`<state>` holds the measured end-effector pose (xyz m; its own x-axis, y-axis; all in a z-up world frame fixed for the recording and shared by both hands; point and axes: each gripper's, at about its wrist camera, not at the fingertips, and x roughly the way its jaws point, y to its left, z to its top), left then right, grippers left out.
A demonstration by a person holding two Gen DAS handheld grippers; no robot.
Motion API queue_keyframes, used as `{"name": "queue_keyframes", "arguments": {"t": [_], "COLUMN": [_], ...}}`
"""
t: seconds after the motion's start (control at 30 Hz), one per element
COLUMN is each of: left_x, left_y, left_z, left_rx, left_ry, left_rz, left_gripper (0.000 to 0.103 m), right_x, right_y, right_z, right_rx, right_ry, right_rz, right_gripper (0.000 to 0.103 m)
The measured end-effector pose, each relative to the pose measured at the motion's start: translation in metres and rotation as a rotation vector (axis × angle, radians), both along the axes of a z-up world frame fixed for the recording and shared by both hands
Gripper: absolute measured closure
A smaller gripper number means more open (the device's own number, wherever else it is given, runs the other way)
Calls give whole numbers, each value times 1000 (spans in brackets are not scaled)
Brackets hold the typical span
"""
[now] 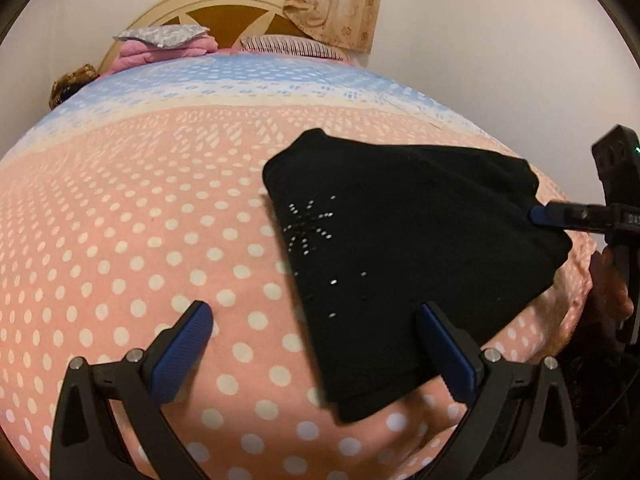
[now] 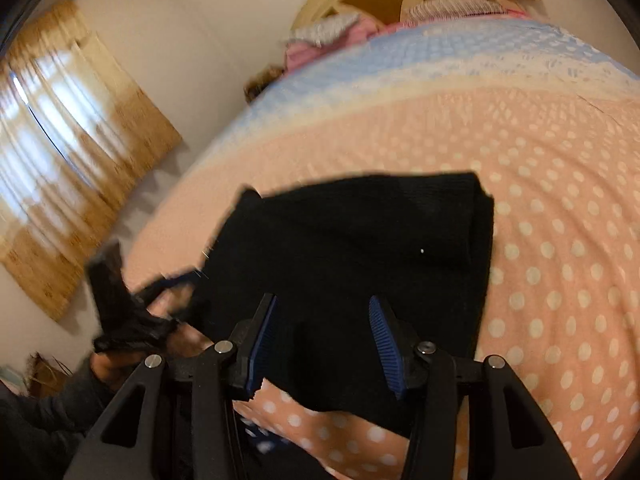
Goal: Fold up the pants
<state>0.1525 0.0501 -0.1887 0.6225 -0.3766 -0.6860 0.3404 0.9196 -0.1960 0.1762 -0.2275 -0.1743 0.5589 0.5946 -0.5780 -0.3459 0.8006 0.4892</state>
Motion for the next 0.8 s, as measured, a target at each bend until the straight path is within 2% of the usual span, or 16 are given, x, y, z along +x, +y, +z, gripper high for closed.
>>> {"name": "queue_keyframes", "arguments": {"t": [0.1, 0.17, 0.23, 0.33, 0.43, 0.5, 0.8], "left_x": [4, 10, 17, 26, 33, 31, 33], "left_y": [6, 3, -1, -9, -18, -20, -26], "left_z": [12, 14, 15, 11, 4, 2, 3], "left_rx": [-67, -72, -53, -33, -15, -12, -23], "left_ry": [2, 9, 2, 4, 18, 18, 21], "left_rz": [4, 5, 12, 12, -9, -15, -9], "left_gripper": [0, 0, 0, 0, 0, 0, 0], "right_x": [-8, -13, -15, -10, -7, -5, -12], "right_y": [-18, -41, -57, -74, -72, -66, -43], "right_z": [4, 1, -8, -30, -46, -48, -47], "right_rx": [54, 107, 143, 154, 193, 203, 143], "right_ry": [-53, -59, -31, 59, 102, 100, 43], "right_rz": [-53, -124, -185, -258, -241, -213, -191], "right_gripper": [54, 54, 54, 54, 54, 54, 52]}}
